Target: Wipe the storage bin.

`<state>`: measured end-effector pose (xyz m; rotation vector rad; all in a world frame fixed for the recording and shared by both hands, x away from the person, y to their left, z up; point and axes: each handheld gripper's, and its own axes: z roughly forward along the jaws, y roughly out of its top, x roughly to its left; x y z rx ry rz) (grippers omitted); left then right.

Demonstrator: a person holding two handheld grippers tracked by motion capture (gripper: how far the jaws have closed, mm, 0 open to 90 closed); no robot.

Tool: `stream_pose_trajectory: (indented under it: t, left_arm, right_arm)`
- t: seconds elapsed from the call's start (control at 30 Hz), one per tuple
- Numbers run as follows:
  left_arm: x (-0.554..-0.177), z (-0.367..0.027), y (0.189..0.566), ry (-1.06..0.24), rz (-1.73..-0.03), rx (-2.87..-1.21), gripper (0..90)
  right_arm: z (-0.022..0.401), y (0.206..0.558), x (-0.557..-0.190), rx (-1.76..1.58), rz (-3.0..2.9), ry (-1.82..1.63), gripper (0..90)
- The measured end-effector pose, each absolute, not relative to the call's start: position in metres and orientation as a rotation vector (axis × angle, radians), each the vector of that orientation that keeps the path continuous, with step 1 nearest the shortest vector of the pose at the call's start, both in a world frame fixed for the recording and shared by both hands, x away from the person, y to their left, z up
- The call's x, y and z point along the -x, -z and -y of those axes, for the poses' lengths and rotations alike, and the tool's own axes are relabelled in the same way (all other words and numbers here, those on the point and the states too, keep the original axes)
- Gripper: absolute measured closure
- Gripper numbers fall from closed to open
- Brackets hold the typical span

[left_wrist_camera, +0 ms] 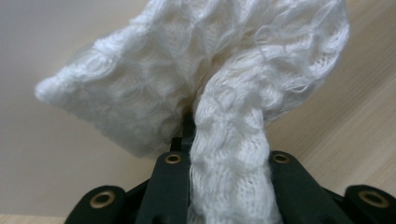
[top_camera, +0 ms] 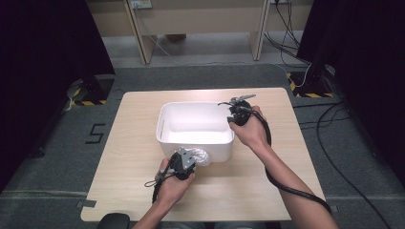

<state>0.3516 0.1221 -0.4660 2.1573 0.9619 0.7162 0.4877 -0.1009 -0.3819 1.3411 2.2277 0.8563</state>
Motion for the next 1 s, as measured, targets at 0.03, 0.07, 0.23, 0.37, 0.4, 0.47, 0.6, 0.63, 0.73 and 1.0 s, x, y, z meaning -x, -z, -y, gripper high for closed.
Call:
stream_pose_trajectory:
  t: [0.03, 0.07, 0.23, 0.37, 0.4, 0.47, 0.6, 0.63, 0.73, 1.0]
  left_arm:
    - [-0.351, -0.122, 0.466, -0.718, -0.963, -2.158, 77.5]
    - [-0.351, -0.122, 0.466, -0.718, -0.964, -2.156, 77.5]
    - [-0.352, -0.122, 0.466, -0.717, -0.964, -2.160, 77.5]
    - [-0.351, -0.122, 0.466, -0.723, -0.961, -2.161, 77.5]
    - [-0.351, -0.122, 0.466, -0.724, -0.959, -2.161, 77.5]
    - [-0.351, -0.122, 0.466, -0.726, -0.958, -2.162, 77.4]
    - [-0.350, -0.123, 0.465, -0.725, -0.958, -2.156, 77.5]
    - [-0.350, -0.123, 0.465, -0.725, -0.958, -2.156, 77.5]
    - [-0.350, -0.123, 0.465, -0.726, -0.957, -2.156, 77.4]
    - [-0.349, -0.124, 0.464, -0.727, -0.959, -2.150, 77.5]
  right_arm:
    - [0.102, 0.382, -0.487, -1.344, -2.223, -0.868, 73.3]
    - [0.102, 0.383, -0.487, -1.349, -2.221, -0.876, 73.2]
    - [0.103, 0.384, -0.486, -1.347, -2.213, -0.891, 72.8]
    - [0.103, 0.385, -0.486, -1.351, -2.207, -0.899, 72.2]
    - [0.103, 0.385, -0.485, -1.350, -2.209, -0.904, 71.1]
    - [0.103, 0.387, -0.485, -1.347, -2.222, -0.898, 69.8]
    - [0.104, 0.391, -0.483, -1.354, -2.240, -0.910, 67.8]
    - [0.104, 0.391, -0.483, -1.354, -2.240, -0.910, 67.8]
    - [0.105, 0.392, -0.480, -1.347, -2.243, -0.923, 67.0]
    - [0.110, 0.391, -0.468, -1.318, -2.222, -0.994, 66.0]
